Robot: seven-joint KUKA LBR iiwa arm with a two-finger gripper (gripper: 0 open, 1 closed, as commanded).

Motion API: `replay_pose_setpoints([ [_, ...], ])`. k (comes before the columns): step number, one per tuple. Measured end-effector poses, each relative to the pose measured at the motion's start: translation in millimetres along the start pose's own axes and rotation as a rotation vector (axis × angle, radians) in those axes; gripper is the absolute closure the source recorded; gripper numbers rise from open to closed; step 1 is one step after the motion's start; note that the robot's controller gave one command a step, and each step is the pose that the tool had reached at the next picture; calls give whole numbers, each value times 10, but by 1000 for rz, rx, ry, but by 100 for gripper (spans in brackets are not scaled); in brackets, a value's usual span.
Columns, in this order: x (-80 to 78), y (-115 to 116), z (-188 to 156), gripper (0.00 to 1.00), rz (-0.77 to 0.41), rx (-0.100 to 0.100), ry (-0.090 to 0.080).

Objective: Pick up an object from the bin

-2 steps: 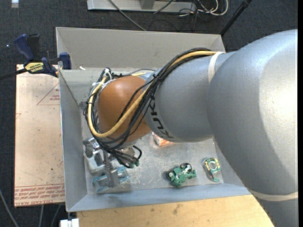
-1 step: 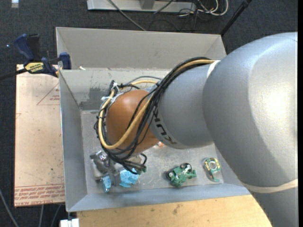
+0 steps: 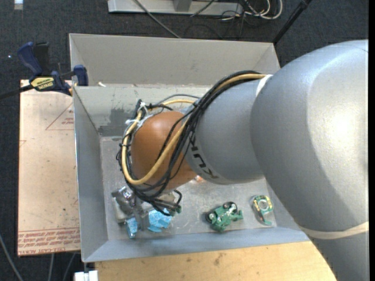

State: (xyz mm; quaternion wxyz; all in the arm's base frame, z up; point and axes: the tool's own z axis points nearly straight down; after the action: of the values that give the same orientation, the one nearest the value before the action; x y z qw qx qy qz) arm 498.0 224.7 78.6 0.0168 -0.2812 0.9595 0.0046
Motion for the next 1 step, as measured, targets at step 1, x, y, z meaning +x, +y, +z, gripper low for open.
replay_pose_setpoints([
  [1,-192,36,-629,0,2,-2,35],
])
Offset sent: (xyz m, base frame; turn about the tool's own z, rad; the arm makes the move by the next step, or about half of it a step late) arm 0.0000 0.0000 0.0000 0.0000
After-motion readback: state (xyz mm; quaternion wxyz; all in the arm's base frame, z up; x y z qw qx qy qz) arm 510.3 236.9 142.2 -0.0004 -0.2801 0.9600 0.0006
